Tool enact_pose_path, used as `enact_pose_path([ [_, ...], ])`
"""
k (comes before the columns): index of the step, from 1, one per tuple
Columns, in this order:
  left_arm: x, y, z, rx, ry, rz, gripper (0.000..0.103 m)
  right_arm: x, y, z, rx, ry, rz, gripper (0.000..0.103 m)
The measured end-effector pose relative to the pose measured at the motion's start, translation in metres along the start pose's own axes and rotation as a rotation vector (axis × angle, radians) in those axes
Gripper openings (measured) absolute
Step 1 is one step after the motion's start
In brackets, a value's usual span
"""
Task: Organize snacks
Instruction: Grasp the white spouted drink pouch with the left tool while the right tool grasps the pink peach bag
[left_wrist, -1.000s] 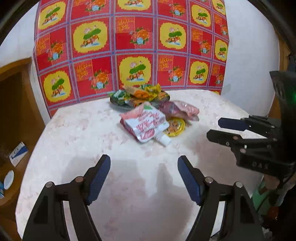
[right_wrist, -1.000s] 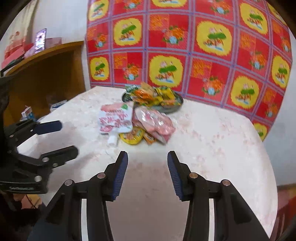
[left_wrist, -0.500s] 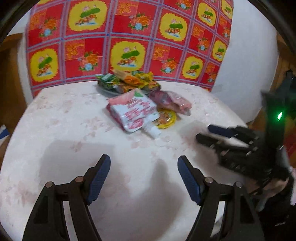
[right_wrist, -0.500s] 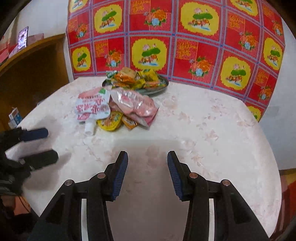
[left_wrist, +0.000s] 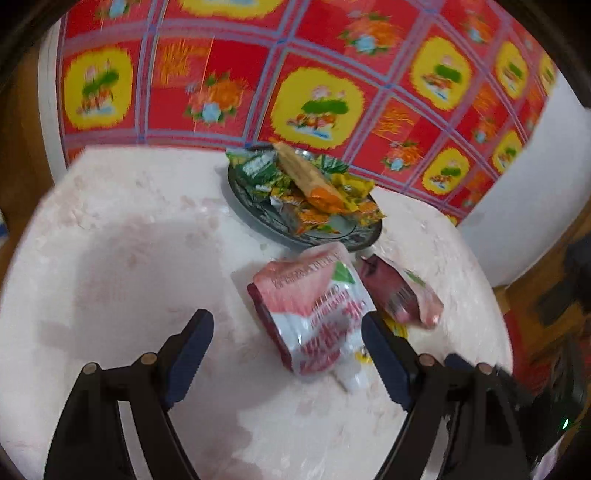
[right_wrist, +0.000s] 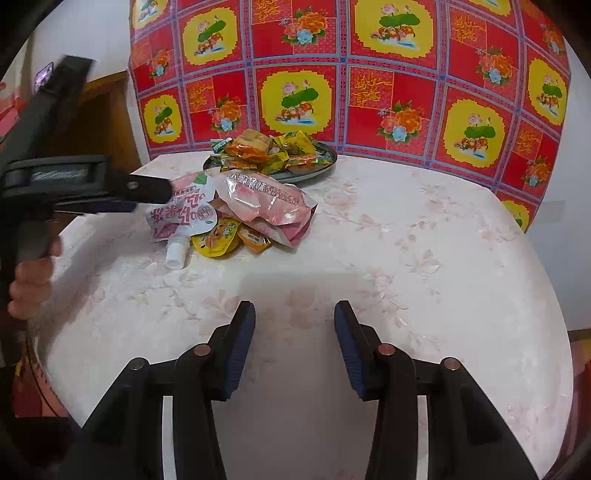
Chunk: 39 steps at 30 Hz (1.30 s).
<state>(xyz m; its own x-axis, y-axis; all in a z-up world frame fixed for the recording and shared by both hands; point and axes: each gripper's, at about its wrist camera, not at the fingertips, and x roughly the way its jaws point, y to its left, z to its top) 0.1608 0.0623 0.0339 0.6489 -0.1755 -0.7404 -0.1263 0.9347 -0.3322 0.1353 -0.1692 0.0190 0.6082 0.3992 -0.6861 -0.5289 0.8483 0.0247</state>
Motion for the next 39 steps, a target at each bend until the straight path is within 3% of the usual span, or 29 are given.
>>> enact_pose_path([
  [4,0.013,0.006,0.005,-0.051,-0.006,-0.032,0.085,0.001,-0.002,0.001,0.008,0.002,0.008,0.046],
  [6,0.018,0.005,0.007,-0.045,0.008,-0.039,0.075,0.001,-0.003,0.001,0.01,0.002,0.011,0.046],
  [7,0.02,0.004,0.007,-0.036,0.02,-0.036,0.063,0.001,-0.002,0.001,0.01,0.003,0.01,0.046],
  [9,0.021,0.004,0.007,-0.047,0.03,-0.064,0.06,0.002,-0.001,0.002,0.007,0.005,0.006,0.046],
  [11,0.015,0.002,0.003,-0.042,0.005,-0.063,0.046,0.002,0.0,0.003,-0.003,0.01,0.003,0.046],
  [15,-0.005,0.003,-0.004,-0.047,-0.033,-0.078,0.041,-0.004,-0.015,0.013,0.076,0.038,0.127,0.046],
  [18,-0.018,0.004,-0.016,-0.018,-0.073,-0.088,0.039,-0.015,-0.026,0.03,0.132,0.009,0.16,0.047],
  [22,-0.035,0.016,-0.034,-0.043,-0.104,-0.122,0.039,-0.019,-0.019,0.054,0.098,-0.019,0.154,0.059],
  [25,-0.045,0.029,-0.042,-0.086,-0.128,-0.122,0.039,-0.005,-0.007,0.072,0.063,-0.008,0.113,0.076],
  [30,-0.048,0.039,-0.045,-0.066,-0.14,-0.041,0.042,0.037,0.01,0.093,0.037,0.052,0.041,0.085],
  [34,-0.047,0.035,-0.046,-0.039,-0.133,0.066,0.079,0.064,0.016,0.095,0.052,0.114,0.013,0.084],
  [35,-0.048,0.034,-0.047,-0.047,-0.141,0.071,0.088,0.066,0.016,0.095,0.051,0.109,-0.013,0.076],
  [39,-0.049,0.019,-0.053,-0.074,-0.15,0.071,0.091,0.062,0.011,0.089,0.038,0.094,0.004,0.072],
])
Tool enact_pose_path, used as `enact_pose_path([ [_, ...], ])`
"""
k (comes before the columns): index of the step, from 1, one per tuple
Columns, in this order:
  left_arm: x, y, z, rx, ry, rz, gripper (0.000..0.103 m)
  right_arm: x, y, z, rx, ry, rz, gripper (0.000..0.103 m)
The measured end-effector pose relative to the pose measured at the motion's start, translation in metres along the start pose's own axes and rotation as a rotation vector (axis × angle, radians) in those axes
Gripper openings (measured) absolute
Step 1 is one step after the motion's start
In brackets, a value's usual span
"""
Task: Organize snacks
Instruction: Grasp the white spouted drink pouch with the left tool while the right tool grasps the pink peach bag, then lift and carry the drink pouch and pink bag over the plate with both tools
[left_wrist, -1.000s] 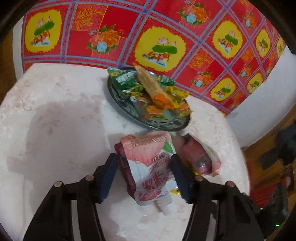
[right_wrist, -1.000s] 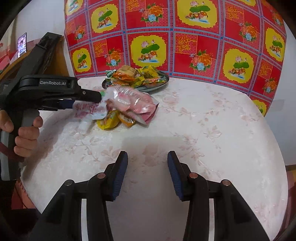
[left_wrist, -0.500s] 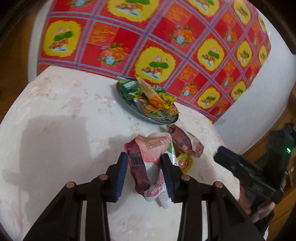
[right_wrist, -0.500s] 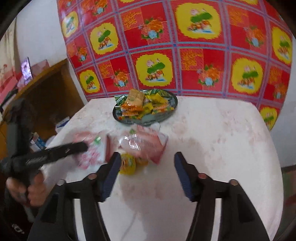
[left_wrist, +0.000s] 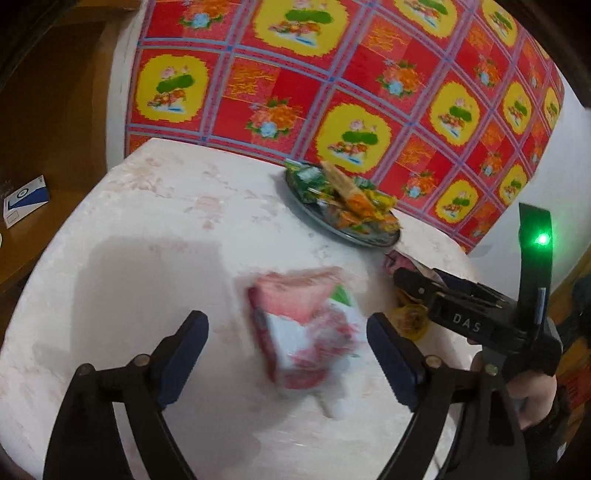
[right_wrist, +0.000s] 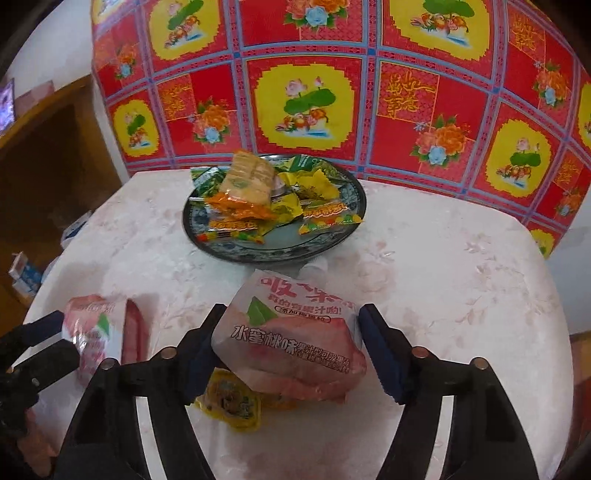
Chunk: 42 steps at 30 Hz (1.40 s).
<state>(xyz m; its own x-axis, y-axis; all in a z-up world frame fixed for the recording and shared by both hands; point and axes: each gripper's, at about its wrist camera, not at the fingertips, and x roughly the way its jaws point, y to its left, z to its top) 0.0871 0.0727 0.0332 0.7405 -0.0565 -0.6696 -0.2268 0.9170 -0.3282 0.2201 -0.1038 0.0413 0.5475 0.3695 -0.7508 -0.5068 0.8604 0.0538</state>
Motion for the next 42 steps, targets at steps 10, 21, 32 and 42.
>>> enact_pose_path([
  [10,0.036,-0.042,-0.006,0.139,0.045,0.206,0.082,-0.021,-0.007,-0.026,-0.016,-0.072,-0.005,0.072],
  [21,0.027,-0.046,-0.002,0.176,0.041,0.184,0.077,-0.042,0.003,-0.029,-0.084,-0.114,0.008,0.072],
  [32,-0.012,-0.07,0.047,0.347,-0.041,0.117,0.077,-0.057,-0.016,-0.005,-0.095,-0.171,0.047,0.071],
  [42,0.018,-0.075,0.074,0.339,-0.042,0.115,0.077,-0.053,-0.042,0.027,-0.047,-0.209,0.062,0.071],
])
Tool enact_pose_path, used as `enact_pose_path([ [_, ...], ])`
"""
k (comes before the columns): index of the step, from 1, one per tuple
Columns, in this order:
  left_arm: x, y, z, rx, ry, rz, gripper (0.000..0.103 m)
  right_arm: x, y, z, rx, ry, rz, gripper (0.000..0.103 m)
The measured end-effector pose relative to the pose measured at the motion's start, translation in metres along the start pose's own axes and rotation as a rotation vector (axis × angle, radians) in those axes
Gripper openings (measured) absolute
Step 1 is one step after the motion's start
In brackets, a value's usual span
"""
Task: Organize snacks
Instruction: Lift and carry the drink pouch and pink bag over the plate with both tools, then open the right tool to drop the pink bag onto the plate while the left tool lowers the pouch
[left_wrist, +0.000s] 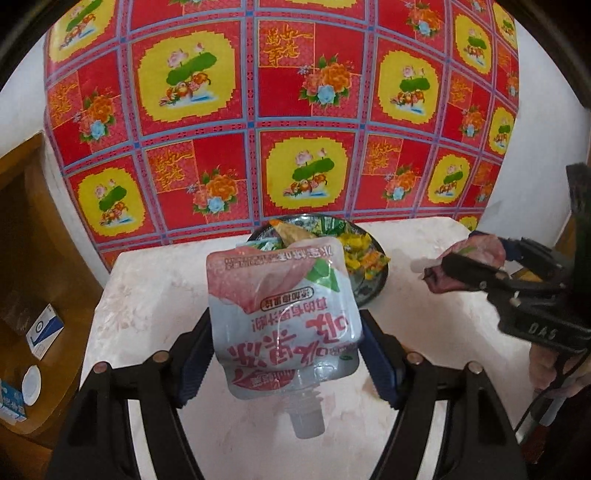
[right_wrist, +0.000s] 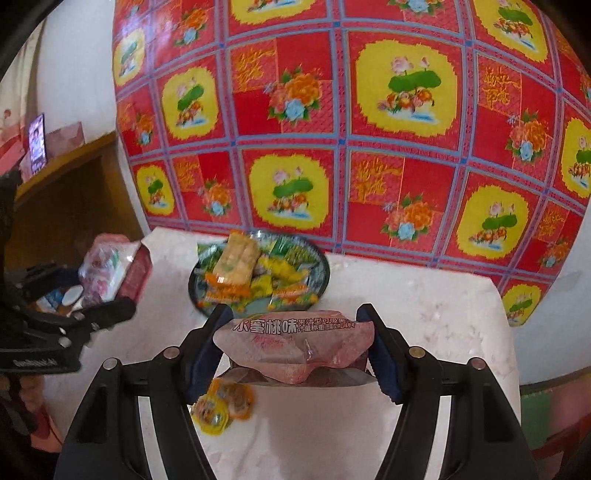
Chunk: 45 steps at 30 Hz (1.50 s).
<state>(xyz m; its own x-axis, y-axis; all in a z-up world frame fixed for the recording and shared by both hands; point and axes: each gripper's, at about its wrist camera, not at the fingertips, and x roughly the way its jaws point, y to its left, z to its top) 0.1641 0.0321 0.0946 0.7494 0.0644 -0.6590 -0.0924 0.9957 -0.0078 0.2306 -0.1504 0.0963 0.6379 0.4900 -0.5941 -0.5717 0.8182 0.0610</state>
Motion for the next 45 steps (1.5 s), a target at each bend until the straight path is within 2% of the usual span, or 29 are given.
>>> enact_pose_path([
  [6,0.019,0.001,0.027,-0.01,-0.094,-0.054,0.077,0.017,-0.012,0.024,0.034,-0.042,0.024,0.07],
  [11,0.042,0.007,0.046,-0.048,-0.227,-0.077,0.076,0.037,-0.019,0.046,0.063,-0.093,0.018,0.07],
  [14,0.057,0.017,0.042,-0.082,-0.283,-0.15,0.076,0.055,-0.019,0.051,0.058,-0.123,0.027,0.07],
  [18,0.073,0.029,0.04,-0.11,-0.244,-0.184,0.076,0.077,-0.018,0.046,0.04,-0.177,0.047,0.071],
  [22,0.08,0.027,0.037,-0.09,-0.261,-0.116,0.076,0.101,-0.023,0.038,0.067,-0.162,0.062,0.071],
  [23,0.082,0.025,0.036,-0.078,-0.259,-0.112,0.076,0.104,-0.026,0.039,0.084,-0.142,0.082,0.071],
  [27,0.088,0.018,0.035,-0.054,-0.23,-0.129,0.076,0.101,-0.034,0.038,0.13,-0.172,0.109,0.071],
  [30,0.092,0.021,0.036,-0.069,-0.211,-0.132,0.077,0.105,-0.03,0.039,0.123,-0.153,0.113,0.071],
  [34,0.105,0.027,0.038,-0.109,-0.141,-0.159,0.077,0.111,-0.024,0.04,0.12,-0.13,0.143,0.071],
  [38,0.114,0.029,0.037,-0.134,-0.082,-0.19,0.083,0.119,-0.019,0.04,0.1,-0.098,0.16,0.071],
  [42,0.11,0.028,0.037,-0.134,-0.102,-0.197,0.089,0.124,-0.016,0.039,0.094,-0.061,0.201,0.072],
  [45,0.104,0.031,0.038,-0.149,-0.124,-0.214,0.092,0.132,-0.017,0.038,0.11,-0.008,0.243,0.078],
])
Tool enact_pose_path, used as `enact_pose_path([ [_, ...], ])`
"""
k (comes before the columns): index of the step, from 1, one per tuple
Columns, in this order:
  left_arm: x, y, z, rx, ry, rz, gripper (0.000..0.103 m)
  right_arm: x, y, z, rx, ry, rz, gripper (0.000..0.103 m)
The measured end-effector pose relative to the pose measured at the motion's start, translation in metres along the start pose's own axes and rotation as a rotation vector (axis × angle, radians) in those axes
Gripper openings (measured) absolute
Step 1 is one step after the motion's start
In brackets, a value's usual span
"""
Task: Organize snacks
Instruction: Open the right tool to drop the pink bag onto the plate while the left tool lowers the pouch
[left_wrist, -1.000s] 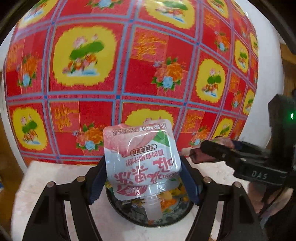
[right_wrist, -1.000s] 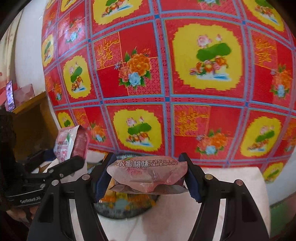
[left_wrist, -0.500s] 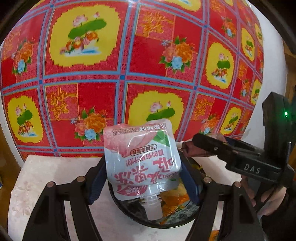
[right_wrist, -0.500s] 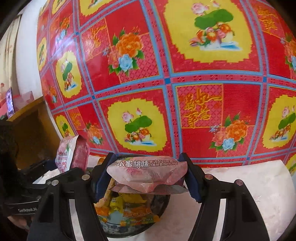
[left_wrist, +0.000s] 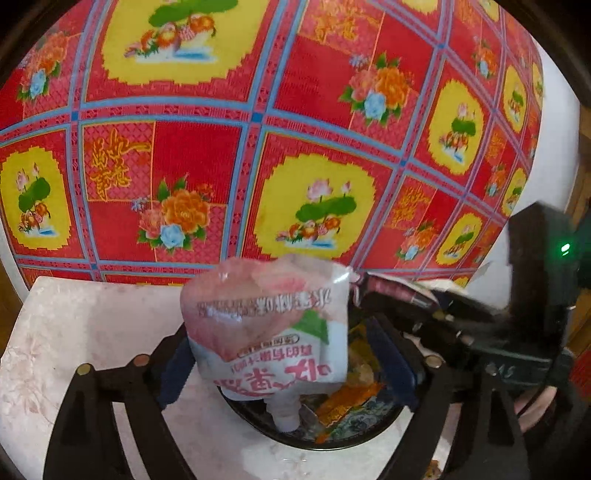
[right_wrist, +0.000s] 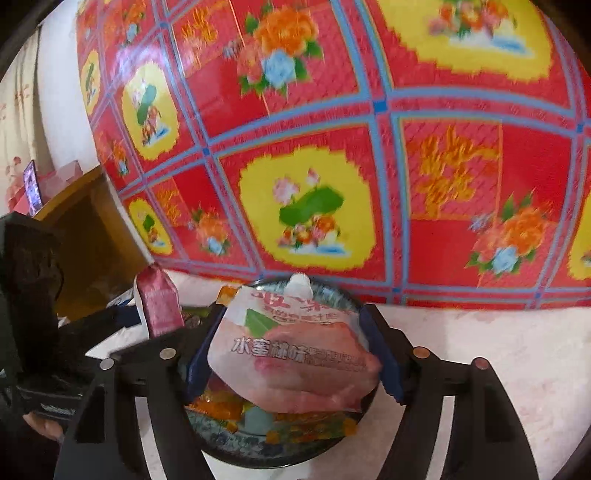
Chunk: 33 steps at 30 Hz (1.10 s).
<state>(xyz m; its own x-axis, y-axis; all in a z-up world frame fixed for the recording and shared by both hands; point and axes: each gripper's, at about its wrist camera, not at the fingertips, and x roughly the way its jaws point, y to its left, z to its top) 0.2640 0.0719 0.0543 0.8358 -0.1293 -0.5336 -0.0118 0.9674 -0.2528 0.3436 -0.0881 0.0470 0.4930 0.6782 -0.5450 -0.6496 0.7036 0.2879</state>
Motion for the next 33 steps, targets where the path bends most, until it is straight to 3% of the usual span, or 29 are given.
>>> enact_pose_path([
  [13,-0.033,0.021,0.012,-0.067,-0.118,0.009,0.095,-0.015,-0.008,-0.004,0.045,-0.052,0.065,0.092],
  [23,-0.044,0.046,0.023,-0.134,-0.111,0.097,0.095,-0.021,-0.021,-0.005,0.104,-0.058,0.032,0.092],
  [26,-0.04,0.05,0.025,-0.143,-0.061,0.113,0.095,-0.024,-0.026,-0.004,0.113,-0.06,0.013,0.092],
  [30,-0.026,0.057,0.026,-0.127,0.075,0.138,0.095,-0.024,-0.034,-0.002,0.13,-0.037,-0.022,0.092],
  [33,-0.024,0.064,0.024,-0.141,0.116,0.168,0.095,-0.023,-0.04,-0.003,0.157,-0.018,-0.013,0.092],
])
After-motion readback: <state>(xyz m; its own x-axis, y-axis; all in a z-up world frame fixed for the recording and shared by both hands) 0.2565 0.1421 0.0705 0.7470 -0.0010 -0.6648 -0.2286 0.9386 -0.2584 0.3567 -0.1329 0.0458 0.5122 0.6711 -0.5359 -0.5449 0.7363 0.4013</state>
